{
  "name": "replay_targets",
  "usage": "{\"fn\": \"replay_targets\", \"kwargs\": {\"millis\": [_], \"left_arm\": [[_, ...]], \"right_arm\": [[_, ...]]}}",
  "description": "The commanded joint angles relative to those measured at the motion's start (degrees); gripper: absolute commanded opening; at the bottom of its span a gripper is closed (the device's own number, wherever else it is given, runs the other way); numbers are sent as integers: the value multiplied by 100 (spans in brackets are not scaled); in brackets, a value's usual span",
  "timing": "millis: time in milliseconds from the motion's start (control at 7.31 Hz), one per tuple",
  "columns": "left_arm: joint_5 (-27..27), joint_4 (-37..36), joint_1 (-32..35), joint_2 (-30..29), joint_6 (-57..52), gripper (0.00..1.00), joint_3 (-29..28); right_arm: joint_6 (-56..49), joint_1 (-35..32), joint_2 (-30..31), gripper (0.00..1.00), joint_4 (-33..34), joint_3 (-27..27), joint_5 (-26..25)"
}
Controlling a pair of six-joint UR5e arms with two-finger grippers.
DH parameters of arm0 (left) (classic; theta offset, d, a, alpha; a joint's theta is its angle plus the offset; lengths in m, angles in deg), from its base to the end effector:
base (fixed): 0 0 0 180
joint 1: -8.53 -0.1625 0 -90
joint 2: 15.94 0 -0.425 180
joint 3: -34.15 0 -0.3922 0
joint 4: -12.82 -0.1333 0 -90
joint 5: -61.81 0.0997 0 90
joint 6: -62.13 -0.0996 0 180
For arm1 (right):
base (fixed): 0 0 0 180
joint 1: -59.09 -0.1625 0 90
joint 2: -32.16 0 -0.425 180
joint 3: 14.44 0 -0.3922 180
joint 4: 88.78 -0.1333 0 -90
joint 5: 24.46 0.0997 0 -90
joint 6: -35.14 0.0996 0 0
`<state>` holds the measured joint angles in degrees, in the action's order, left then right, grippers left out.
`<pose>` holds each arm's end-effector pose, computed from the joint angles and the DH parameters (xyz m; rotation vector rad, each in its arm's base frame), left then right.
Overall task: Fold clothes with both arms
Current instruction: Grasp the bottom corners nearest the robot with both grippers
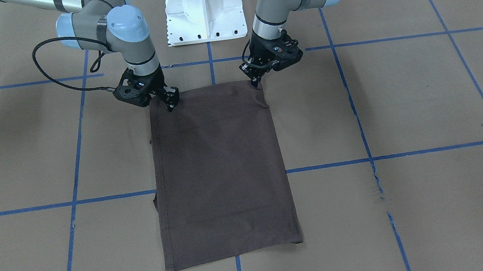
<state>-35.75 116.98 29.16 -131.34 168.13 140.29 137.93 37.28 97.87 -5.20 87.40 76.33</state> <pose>0.5319 -0.3287 0.2596 -0.0831 0.9870 -0.5229 -0.5434 -0.3410 0.3233 -0.1221 -0.7606 0.5042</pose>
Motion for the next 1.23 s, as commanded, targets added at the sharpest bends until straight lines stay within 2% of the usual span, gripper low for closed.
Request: {"fn": "replay_targets", "kwargs": {"millis": [0,958,1095], "left_arm": [[0,-1,2,0,0,0,-6],[0,-10,2,-26,0,0,20],[0,-53,2,-35,0,0,55]], "right_arm": [[-5,-60,-102,0,44,3,10],[4,-218,-287,0,44,125,45],[4,-218,-270,28,44,126,45]]}}
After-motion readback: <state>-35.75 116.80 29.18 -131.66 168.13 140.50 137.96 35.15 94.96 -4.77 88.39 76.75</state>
